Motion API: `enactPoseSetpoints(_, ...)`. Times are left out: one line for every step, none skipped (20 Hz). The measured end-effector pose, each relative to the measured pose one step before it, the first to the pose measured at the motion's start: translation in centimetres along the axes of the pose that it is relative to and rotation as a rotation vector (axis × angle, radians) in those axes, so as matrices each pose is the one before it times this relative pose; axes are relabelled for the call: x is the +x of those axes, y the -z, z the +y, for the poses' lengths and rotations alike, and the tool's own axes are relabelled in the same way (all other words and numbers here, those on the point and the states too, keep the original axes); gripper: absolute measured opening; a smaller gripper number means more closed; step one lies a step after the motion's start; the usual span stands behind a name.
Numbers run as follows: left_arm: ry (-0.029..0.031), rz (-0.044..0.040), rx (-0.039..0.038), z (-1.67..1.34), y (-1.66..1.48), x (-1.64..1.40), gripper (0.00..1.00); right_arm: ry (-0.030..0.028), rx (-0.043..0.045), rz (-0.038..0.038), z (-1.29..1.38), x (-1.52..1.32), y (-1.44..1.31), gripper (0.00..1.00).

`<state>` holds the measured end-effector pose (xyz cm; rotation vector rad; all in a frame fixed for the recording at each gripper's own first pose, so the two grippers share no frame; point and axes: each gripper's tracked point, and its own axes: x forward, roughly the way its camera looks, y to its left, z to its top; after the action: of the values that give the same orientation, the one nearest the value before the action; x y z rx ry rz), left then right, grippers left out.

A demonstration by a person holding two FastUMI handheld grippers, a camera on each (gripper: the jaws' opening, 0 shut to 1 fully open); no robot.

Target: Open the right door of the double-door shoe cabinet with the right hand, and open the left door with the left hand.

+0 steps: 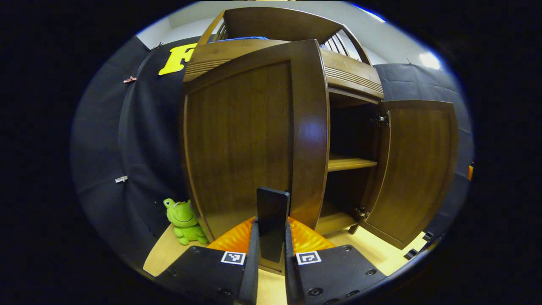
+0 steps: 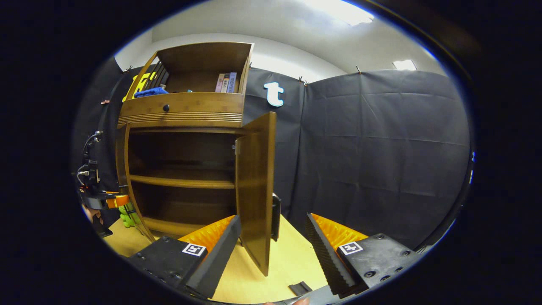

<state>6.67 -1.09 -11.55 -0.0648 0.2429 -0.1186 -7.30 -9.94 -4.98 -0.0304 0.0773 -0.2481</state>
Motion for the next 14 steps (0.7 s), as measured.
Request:
enactPoseSetpoints(-0.00291,-0.0014,0.00222,0.591,0.215,-0.716,0.3,-0.01122,0.00356,0.00287,0.862,-0.449,-0.03,0.98)
enactPoseSetpoints(-0.0034,0.00014,-0.00086,0.674,0.14,-0.764,0.29,-0.01477,0.00264,0.0013,0.809,-0.616,0.029,0.96)
enactPoseSetpoints(-0.00406,0.00048,-0.00286,0.676,0.123,-0.667,0.28,-0.01232,-0.00236,-0.00222,0.814,-0.32,-0.092,0.98)
enactPoseSetpoints(-0.00527,-0.00026,-0.00398,0.589,0.136,-0.695,0.27,-0.0118,-0.00532,-0.00283,0.708,-0.494,0.034,0.98)
enactPoseSetpoints(-0.00845,-0.00045,-0.00374,0.722,0.15,-0.616,0.27,-0.00995,-0.00424,-0.0029,0.626,-0.324,-0.101,0.98)
enactPoseSetpoints(-0.0107,-0.00002,-0.00205,0.77,0.091,-0.567,0.26,-0.01125,-0.00097,-0.00129,0.58,-0.288,-0.019,0.98)
enactPoseSetpoints(-0.01054,-0.00016,-0.00041,0.741,0.08,-0.565,0.25,-0.0098,0.00217,-0.00139,0.577,-0.154,-0.145,0.98)
enactPoseSetpoints(-0.01136,-0.00035,-0.00065,0.786,0.157,-0.538,0.24,-0.00931,0.00346,-0.00099,0.525,-0.186,-0.066,0.98)
enactPoseSetpoints(-0.01117,-0.00089,-0.00256,0.822,0.08,-0.456,0.24,-0.00925,0.00303,-0.00055,0.587,-0.026,-0.074,0.98)
enactPoseSetpoints(-0.012,-0.00155,-0.00342,0.841,0.127,-0.436,0.23,-0.00809,0.00103,0.00267,0.53,-0.127,0.176,0.98)
enactPoseSetpoints(-0.01397,-0.00118,-0.00527,0.854,0.019,-0.357,0.22,-0.00743,-0.00089,0.00369,0.457,-0.017,0.125,0.98)
enactPoseSetpoints(-0.01464,-0.00111,-0.00478,0.864,0.127,-0.438,0.2,-0.0066,-0.00154,0.00213,0.411,-0.142,0.047,0.98)
enactPoseSetpoints(-0.01215,-0.00046,-0.00536,0.855,0.001,-0.254,0.19,-0.00656,-0.00183,0.00048,0.362,-0.085,-0.016,0.98)
enactPoseSetpoints(-0.01024,-0.00027,-0.00784,0.755,0.149,-0.179,0.17,-0.00488,-0.00328,-0.0015,0.353,-0.22,-0.066,0.98)
